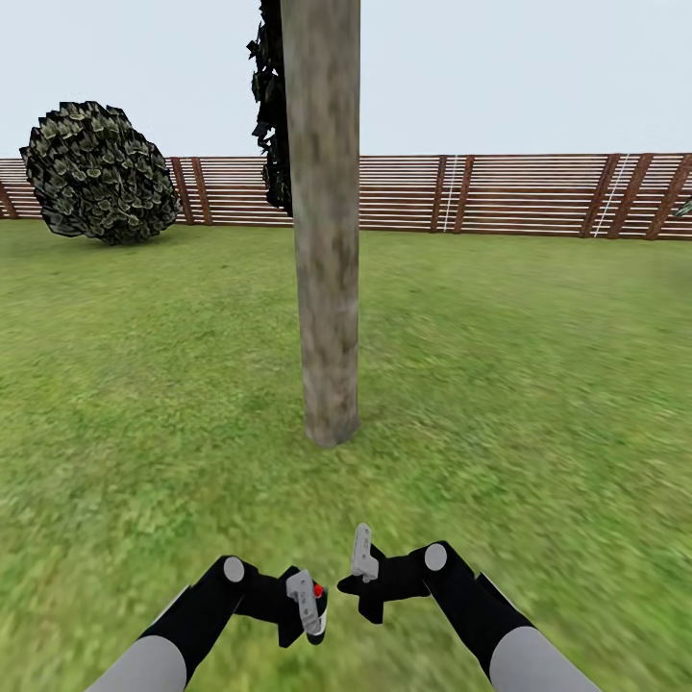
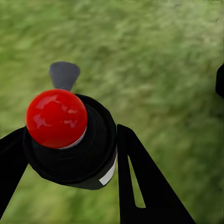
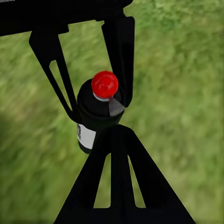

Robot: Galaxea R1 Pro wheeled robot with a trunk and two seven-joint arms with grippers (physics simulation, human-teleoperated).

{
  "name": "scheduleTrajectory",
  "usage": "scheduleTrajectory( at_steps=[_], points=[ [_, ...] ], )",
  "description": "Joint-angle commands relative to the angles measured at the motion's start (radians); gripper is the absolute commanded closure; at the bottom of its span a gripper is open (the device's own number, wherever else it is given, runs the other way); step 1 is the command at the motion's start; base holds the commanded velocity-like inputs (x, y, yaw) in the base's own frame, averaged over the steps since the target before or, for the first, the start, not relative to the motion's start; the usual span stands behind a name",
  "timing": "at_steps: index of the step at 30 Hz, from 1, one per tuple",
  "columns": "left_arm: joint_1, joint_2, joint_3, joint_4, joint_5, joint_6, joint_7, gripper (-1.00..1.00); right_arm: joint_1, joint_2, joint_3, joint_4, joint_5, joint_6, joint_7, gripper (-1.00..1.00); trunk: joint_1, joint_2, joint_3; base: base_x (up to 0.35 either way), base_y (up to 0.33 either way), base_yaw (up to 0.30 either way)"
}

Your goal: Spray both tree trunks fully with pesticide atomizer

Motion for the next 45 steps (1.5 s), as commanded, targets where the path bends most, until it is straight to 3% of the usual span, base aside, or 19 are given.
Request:
scheduleTrajectory(
  at_steps=[1, 25, 45],
  points=[
    [0.000, -0.001, 0.002, 0.000, -0.008, -0.009, -0.001, 1.00, 0.000, 0.000, -0.001, -0.001, 0.011, -0.010, 0.001, 1.00, 0.000, 0.000, -0.001, 0.000, 0.000, 0.000],
    [0.004, -0.033, 0.007, 0.009, -0.001, -0.028, 0.010, 1.00, 0.000, 0.000, -0.001, -0.001, 0.011, -0.011, 0.001, 1.00, 0.000, 0.000, -0.001, 0.000, 0.000, 0.000],
    [0.000, -0.037, 0.006, 0.009, 0.023, -0.047, 0.015, 1.00, 0.000, 0.000, -0.001, -0.001, 0.012, -0.011, 0.000, 1.00, 0.000, 0.000, -0.001, 0.000, 0.000, 0.000]
  ],
)
